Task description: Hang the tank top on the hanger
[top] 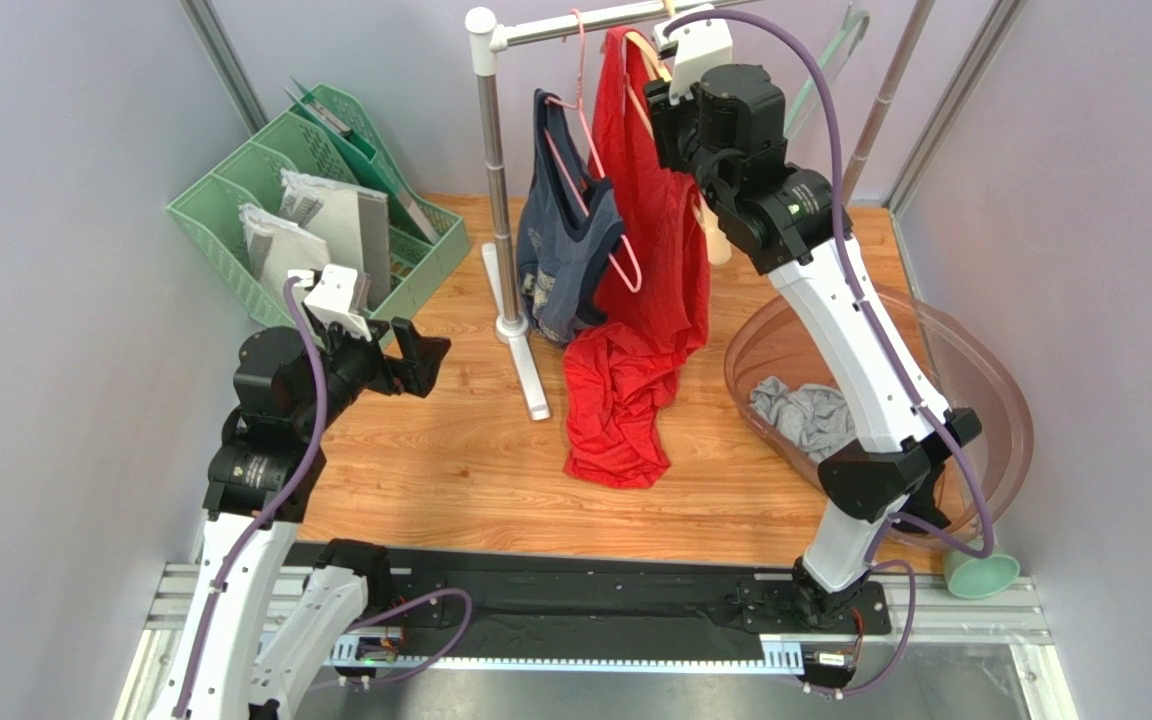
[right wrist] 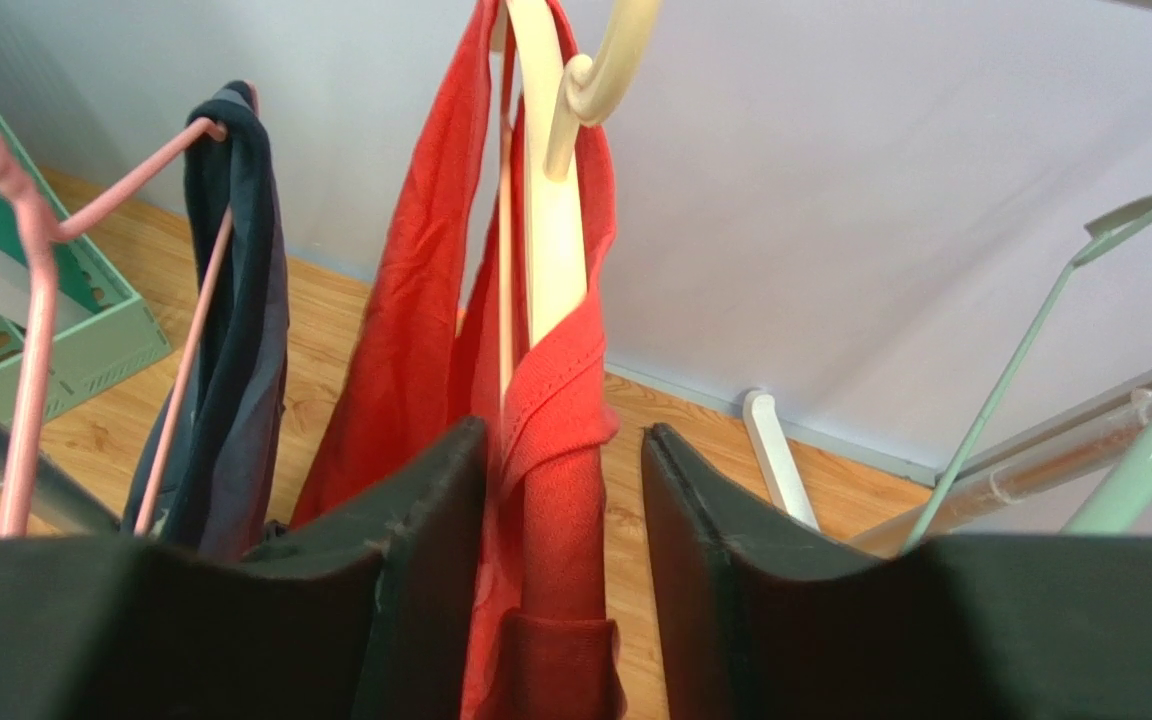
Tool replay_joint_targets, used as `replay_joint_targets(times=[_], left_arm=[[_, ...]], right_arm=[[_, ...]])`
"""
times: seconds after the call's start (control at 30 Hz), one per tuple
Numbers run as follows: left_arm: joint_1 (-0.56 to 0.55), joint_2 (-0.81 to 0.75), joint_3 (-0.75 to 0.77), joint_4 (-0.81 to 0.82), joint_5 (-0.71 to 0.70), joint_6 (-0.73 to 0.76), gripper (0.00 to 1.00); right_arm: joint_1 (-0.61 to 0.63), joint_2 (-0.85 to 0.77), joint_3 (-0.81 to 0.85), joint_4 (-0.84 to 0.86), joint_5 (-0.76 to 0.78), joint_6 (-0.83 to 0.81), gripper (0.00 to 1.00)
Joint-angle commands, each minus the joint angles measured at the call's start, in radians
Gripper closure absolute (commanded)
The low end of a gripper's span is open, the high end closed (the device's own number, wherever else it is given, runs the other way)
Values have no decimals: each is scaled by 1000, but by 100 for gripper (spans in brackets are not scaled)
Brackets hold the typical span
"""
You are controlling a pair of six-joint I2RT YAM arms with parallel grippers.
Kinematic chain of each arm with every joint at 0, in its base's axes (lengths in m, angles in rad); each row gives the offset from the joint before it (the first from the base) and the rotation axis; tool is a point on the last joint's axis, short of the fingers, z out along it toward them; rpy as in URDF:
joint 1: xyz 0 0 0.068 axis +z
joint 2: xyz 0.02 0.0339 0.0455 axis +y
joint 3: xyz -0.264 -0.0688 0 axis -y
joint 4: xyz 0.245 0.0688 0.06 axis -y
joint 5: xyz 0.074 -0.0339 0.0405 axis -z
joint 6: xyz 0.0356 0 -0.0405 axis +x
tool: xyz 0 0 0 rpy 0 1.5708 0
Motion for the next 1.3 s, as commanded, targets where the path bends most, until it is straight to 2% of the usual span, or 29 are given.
replay_joint_targets(times=[0.0,0.1,0.17,0.23,0.3,0.37,0.6,0.87,1.27], left_arm=[[11,6,-1,43,36,-14,1],[11,8,-3,44,47,-14,1],[12,9,-3,41,48,-12,1],[12,9,-4,43,50,-12,1],[12,9,-3,40,48,-12,1],[12,8,-3,37,42,-9,1],[12,-11,-7,31,1,-6,1],[12,-29,-16,31,-35,-6,1],[12,-49,-26,32,-61,-25,1]], right_arm=[[-3,-78,4,29,-42,11,47],[-3,-81,18,29,-56,14,31],[-2,-81,25,29,-59,8,25],[-2,-79,41,17,-68,11,14],[-3,-95,36,10,-80,19,6],[0,-115,18,13,-85,31,3],[3,-298,-151,49,-128,100,0],[3,-616,-525,55,-122,189,0],[-57,-889,-990,4,-146,367,0]])
